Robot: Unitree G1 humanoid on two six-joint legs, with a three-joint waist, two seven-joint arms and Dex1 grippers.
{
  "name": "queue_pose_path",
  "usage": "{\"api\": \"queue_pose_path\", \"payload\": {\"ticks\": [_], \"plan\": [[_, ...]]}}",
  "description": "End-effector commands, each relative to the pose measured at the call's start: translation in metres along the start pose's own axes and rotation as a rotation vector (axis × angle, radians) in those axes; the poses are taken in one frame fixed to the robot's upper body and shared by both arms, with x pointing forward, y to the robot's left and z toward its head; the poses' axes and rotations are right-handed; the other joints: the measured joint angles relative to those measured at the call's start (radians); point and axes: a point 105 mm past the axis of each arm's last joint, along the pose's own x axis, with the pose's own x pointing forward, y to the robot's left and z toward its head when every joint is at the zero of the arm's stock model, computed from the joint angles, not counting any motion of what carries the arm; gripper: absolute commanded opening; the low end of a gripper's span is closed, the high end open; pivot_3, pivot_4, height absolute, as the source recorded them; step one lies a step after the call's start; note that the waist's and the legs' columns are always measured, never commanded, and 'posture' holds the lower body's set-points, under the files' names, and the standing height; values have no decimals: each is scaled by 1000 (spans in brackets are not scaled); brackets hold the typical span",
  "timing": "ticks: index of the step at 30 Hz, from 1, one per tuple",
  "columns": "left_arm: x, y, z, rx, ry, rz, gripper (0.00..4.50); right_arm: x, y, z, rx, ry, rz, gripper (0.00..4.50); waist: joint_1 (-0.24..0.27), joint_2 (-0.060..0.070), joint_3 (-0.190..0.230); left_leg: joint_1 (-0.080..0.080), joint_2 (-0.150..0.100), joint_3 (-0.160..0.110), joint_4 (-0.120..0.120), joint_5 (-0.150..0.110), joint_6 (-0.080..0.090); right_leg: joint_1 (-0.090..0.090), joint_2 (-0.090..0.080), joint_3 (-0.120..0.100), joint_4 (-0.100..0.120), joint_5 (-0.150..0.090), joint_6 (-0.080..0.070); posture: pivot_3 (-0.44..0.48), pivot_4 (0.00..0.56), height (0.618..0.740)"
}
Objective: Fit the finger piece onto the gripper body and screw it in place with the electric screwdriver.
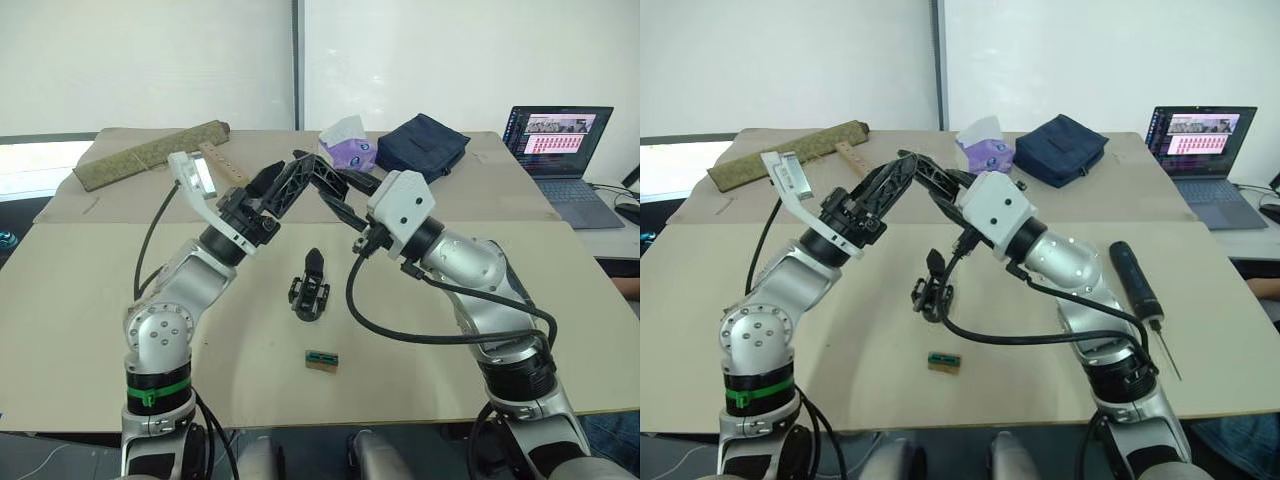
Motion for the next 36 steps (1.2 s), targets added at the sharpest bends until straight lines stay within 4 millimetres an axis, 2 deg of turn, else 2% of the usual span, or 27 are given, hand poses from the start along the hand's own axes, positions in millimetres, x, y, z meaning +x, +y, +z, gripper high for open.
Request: {"api": "queue_pose_path", "payload": {"ticks": [1, 3, 6, 7, 13, 14, 17, 19, 23, 26, 28, 31, 36], "plan": [[1, -6, 3, -24, -32, -25, 4500, 1, -3, 16, -52, -64, -6, 1127, 0, 0, 0, 0, 0, 0, 0, 0, 0, 0, 0, 0, 0, 0, 0, 0, 150, 740], [0, -7, 0, -43, -32, -30, 4500, 2, -3, 17, -56, -65, -2, 1127, 0, 0, 0, 0, 0, 0, 0, 0, 0, 0, 0, 0, 0, 0, 0, 0, 150, 740], [0, -7, -2, -53, -48, -33, 3634, 3, 0, 16, -55, -65, 8, 1127, -1, 0, 0, 0, 0, 0, 0, 0, 0, 0, 0, 0, 0, 0, 0, 0, 150, 740], [1, -8, -3, -63, -56, -35, 3279, 3, 2, 16, -54, -64, 12, 1127, 0, 0, 0, 0, 0, 0, 0, 0, 0, 0, 0, 0, 0, 0, 0, 0, 150, 740], [2, -12, 2, -80, -107, -57, 277, 3, 1, 13, -54, -54, 6, 1127, 0, 0, 0, 0, 0, 0, 0, 0, 0, 0, 0, 0, 0, 0, 0, 0, 150, 740], [2, -11, 4, -79, -118, -56, 12, 3, 1, 12, -53, -51, 6, 1127, 0, 0, 0, 0, 0, 0, 0, 0, 0, 0, 0, 0, 0, 0, 0, 0, 150, 740], [0, -13, 17, -80, -209, -66, 12, 0, 1, 9, -40, -40, 12, 1127, 0, 0, 0, 0, 0, 0, 0, 0, 0, 0, 0, 0, 0, 0, 0, 0, 150, 740], [-3, -14, 31, -114, -292, -81, 12, -4, -8, 9, 14, -44, -37, 2151, 1, 0, 0, 0, 0, 0, 0, 0, 0, 0, 0, 0, 0, 0, 0, 0, 150, 740], [-11, -9, 48, -119, -319, -107, 12, -17, -22, 16, 43, -49, 26, 3569, 2, -1, 1, 0, 0, 0, 0, 0, 0, 0, 0, 0, 0, 0, 0, 0, 150, 740], [-16, -3, 48, -71, -157, -160, 12, -36, -22, 22, 231, -17, 246, 4499, 1, -1, 1, 0, 0, 0, 0, 0, 0, 0, 0, 0, -1, 0, 0, 0, 150, 740], [-21, -4, 41, -45, -8, -216, 12, -46, -24, 25, 355, 25, 357, 4500, 0, -1, 2, 0, 0, 0, 0, 0, 0, 0, 0, 0, -1, 0, 0, 0, 150, 740], [-31, -13, 20, -23, 289, -333, 12, -59, -19, 28, 573, 114, 531, 4500, -5, -1, 3, 0, 1, 0, 0, 0, 0, 0, 1, -1, -1, 0, -1, 0, 150, 740], [-40, -29, 0, -43, 515, -473, 12, -71, 8, 23, 791, 292, 725, 4500, -3, -1, 3, 0, 1, 0, 0, 0, 0, 0, 1, -2, -1, -1, -2, 0, 150, 740]]}}
